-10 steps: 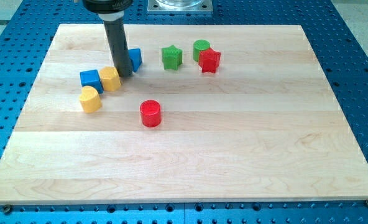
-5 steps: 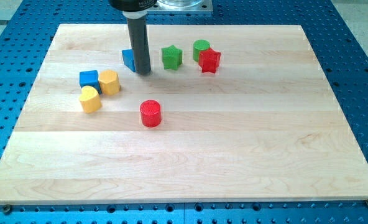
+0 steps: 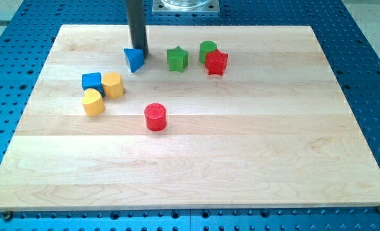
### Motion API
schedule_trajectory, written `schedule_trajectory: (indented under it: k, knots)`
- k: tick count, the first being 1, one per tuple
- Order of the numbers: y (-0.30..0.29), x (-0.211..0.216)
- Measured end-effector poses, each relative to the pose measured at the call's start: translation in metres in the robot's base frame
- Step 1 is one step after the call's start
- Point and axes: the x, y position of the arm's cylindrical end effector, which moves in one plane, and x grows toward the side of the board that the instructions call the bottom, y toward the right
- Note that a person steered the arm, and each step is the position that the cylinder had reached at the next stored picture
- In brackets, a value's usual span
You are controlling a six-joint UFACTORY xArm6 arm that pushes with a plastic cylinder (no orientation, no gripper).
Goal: Push the cube into the triangle
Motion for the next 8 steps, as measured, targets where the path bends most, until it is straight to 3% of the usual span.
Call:
schedule_trajectory:
  k: [3,6,8]
  knots:
    - [0.048,0.024]
    - [0.006,0.037]
    - [0.019,0.051]
